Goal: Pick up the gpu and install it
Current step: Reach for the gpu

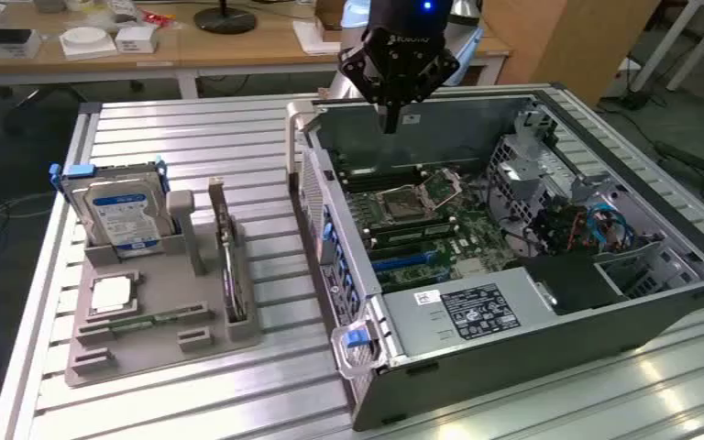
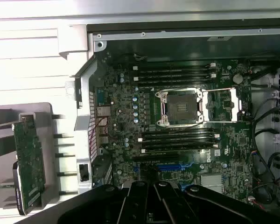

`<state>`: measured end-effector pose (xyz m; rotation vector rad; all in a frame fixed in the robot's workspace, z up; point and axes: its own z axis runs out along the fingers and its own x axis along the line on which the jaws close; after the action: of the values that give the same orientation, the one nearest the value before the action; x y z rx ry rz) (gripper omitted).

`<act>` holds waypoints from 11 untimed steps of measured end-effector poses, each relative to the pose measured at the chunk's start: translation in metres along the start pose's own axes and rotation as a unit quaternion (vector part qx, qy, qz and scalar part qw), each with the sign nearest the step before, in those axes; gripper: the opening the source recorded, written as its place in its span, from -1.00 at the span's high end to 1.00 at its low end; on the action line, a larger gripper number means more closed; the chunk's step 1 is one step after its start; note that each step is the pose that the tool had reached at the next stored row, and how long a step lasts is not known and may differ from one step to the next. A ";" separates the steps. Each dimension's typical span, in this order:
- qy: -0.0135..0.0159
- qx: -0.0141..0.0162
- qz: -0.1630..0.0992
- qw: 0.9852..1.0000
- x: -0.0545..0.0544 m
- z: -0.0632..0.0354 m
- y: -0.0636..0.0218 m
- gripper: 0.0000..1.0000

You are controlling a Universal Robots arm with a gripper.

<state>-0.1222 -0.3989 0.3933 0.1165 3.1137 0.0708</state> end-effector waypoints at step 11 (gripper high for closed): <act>0.000 0.000 0.000 1.000 0.000 0.0000 0.0000 0.80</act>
<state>-0.1226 -0.3988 0.3933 0.1170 3.1136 0.0707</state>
